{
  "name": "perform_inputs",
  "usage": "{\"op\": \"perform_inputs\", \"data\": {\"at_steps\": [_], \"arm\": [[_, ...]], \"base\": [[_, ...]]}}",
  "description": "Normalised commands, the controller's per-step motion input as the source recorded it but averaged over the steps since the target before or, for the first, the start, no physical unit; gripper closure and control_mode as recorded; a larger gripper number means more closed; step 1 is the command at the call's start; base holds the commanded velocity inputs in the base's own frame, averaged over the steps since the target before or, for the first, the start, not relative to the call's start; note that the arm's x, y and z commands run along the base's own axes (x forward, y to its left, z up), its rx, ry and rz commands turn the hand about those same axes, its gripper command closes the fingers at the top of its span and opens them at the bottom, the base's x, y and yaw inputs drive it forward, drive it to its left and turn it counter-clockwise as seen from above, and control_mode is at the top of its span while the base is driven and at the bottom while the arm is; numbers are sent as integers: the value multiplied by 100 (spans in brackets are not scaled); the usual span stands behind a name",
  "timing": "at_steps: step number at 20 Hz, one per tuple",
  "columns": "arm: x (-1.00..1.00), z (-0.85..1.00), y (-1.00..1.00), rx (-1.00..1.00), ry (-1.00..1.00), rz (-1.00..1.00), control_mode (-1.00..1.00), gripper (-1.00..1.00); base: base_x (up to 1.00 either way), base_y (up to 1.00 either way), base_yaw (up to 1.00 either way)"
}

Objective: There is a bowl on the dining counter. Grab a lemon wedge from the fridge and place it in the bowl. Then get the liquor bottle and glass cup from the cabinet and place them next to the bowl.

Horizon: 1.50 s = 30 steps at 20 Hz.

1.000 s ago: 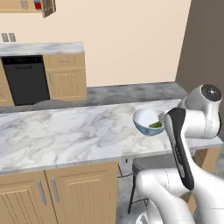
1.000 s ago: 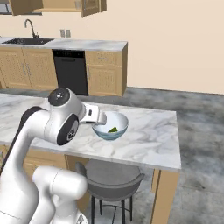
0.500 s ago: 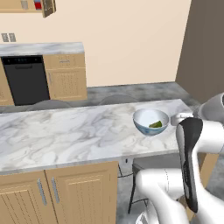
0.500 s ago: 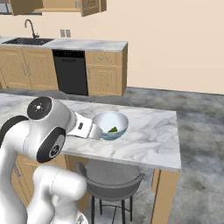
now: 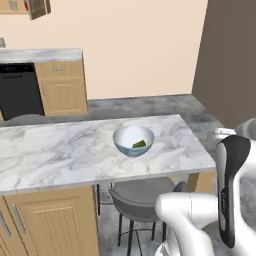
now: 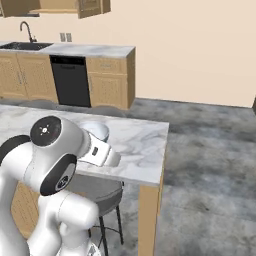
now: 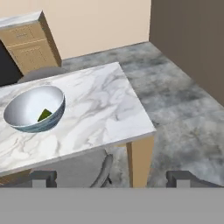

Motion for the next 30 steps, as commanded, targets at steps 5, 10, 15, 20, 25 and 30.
{"op": "perform_inputs", "data": {"at_steps": [5, 10, 15, 20, 25, 30], "arm": [[0, 0, 0, 0, 0, 0, 100, -100], [0, 0, 0, 0, 0, 0, 100, -100], [0, 0, 0, 0, 0, 0, 100, -100], [0, 0, 0, 0, 0, 0, 100, -100], [0, 0, 0, 0, 0, 0, 100, -100], [0, 0, 0, 0, 0, 0, 100, -100]], "base": [[0, -100, 21], [1, -100, 26], [27, -99, 35], [39, -89, 41], [52, -81, 43], [73, -70, 45]]}}
